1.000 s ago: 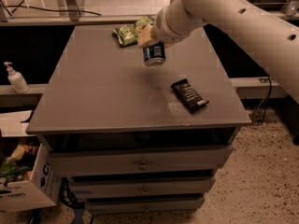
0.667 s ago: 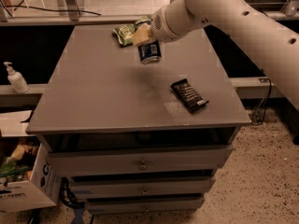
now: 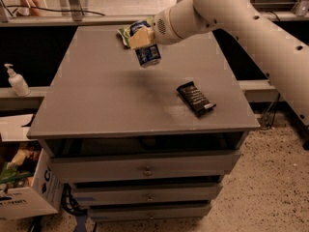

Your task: Place pepsi can upright

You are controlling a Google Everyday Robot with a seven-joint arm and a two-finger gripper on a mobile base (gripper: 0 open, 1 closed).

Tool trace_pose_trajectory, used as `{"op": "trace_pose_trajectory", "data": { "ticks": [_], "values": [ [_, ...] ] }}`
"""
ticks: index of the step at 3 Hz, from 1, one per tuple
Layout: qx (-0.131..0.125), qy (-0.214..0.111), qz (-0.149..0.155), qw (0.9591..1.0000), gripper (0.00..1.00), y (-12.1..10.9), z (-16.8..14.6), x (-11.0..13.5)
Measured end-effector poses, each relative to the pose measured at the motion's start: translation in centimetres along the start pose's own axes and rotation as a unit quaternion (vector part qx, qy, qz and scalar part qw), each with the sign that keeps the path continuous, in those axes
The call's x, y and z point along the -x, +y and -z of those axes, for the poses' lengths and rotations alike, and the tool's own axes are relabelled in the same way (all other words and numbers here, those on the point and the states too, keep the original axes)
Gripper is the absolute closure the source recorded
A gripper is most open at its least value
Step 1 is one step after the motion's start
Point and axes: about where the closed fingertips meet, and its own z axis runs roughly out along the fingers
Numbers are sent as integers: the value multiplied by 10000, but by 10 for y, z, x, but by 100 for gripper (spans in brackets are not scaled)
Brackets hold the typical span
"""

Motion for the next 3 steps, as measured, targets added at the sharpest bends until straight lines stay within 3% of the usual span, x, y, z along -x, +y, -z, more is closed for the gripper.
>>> {"op": "trace_pose_trajectory", "data": {
  "ticks": [1,2,3],
  "values": [
    [5,-3,-2,10000,100,0,0,0],
    [-122,136,300,9994,100,0,-1,-1],
    [-500,564,799,9940,100,-1,0,-6]
  ]
}}
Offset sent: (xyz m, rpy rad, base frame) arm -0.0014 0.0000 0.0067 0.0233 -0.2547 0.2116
